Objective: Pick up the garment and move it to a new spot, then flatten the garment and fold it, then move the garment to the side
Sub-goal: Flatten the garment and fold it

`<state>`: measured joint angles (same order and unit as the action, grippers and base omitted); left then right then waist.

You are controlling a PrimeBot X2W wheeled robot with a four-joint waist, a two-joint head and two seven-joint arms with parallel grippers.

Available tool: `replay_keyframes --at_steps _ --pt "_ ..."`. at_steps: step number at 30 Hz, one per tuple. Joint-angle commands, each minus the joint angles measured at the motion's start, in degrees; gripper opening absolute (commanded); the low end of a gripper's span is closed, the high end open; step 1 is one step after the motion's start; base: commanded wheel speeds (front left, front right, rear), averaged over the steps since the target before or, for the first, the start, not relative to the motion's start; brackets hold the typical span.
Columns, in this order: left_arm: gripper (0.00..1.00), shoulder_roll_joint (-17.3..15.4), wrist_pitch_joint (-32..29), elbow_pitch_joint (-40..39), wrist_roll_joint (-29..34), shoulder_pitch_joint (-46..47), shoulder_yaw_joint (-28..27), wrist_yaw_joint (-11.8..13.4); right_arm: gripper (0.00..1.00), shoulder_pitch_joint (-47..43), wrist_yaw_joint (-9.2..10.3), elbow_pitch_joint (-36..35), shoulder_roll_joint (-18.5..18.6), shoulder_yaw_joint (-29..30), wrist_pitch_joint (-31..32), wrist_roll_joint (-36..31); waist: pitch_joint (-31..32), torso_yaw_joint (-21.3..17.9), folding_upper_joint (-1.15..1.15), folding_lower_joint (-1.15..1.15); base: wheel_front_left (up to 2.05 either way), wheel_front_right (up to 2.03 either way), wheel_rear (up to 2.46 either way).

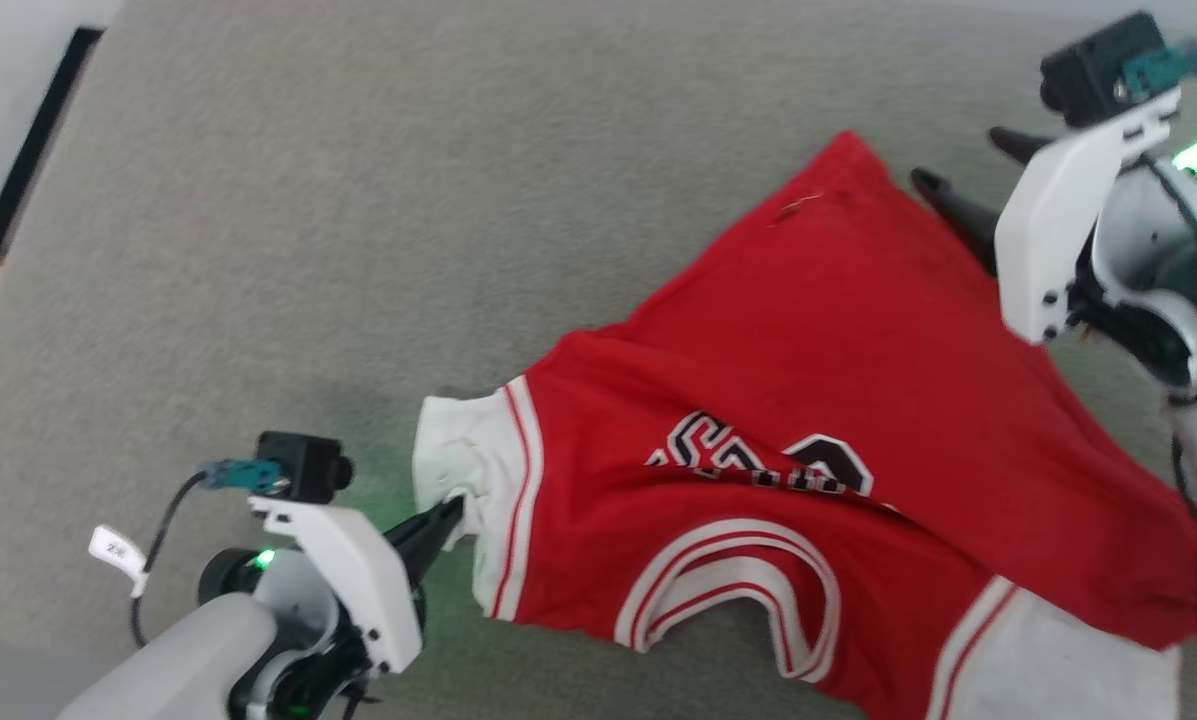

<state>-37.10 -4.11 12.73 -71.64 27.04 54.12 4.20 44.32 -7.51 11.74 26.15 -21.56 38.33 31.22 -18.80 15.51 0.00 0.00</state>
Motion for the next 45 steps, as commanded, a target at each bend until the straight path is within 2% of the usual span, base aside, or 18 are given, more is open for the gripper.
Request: replay_keyframes --at_steps 1,11,19,20,21,25,31,38,39,45 --pt "0.00 0.6 -0.2 0.4 0.2 0.9 0.2 -0.3 1.00 1.0 0.04 1.4 0.2 -0.5 0.2 0.4 -2.0 2.5 0.00 0.00 0.00 0.00 0.00" --pt "0.00 6.3 -0.1 6.5 1.5 4.6 1.8 -4.2 1.00 13.5 0.04 20.8 2.7 -10.9 5.3 5.1 -7.0 8.7 0.00 0.00 0.00 0.00 0.00" --pt "0.00 9.0 0.4 11.3 1.6 6.0 2.3 -6.3 1.00 11.9 0.02 31.1 2.3 -20.2 14.4 10.0 -8.5 10.4 0.00 0.00 0.00 0.00 0.00" --pt "0.00 9.1 0.4 11.9 1.6 6.1 2.3 -6.5 0.63 11.3 0.01 31.7 2.3 -21.4 15.5 10.9 -8.5 10.5 0.00 0.00 0.00 0.00 0.00" --pt "0.00 9.4 0.4 12.4 1.5 6.2 2.3 -6.7 0.00 11.1 -0.07 31.9 2.4 -22.3 16.1 11.7 -8.5 10.5 0.00 0.00 0.00 0.00 0.00" --pt "0.00 9.0 -0.2 14.3 1.3 7.4 2.1 -7.4 0.00 13.7 -0.10 31.9 3.4 -22.5 12.1 12.6 -7.7 9.5 0.00 0.00 0.00 0.00 0.00" --pt "0.00 4.8 -3.5 12.6 1.8 12.2 0.7 -7.8 0.00 18.6 0.04 27.8 4.4 -23.1 6.5 15.8 -4.4 5.6 0.00 0.00 0.00 0.00 0.00" --pt "0.00 -2.6 -10.9 7.6 3.6 21.3 -0.8 -5.6 0.00 21.1 0.04 23.0 6.0 -23.3 2.7 18.6 -0.5 0.8 0.00 0.00 0.00 0.00 0.00" --pt "0.00 -2.6 -10.9 7.6 3.6 21.3 -0.8 -5.6 0.00 21.1 0.04 23.0 6.0 -23.3 2.7 18.6 -0.5 0.8 0.00 0.00 0.00 0.00 0.00" --pt "0.00 -7.2 -18.2 5.0 5.2 30.1 -2.3 -3.4 0.00 22.4 0.04 19.2 7.7 -22.0 -0.1 19.5 2.8 -3.2 0.00 0.00 0.00 0.00 0.00"
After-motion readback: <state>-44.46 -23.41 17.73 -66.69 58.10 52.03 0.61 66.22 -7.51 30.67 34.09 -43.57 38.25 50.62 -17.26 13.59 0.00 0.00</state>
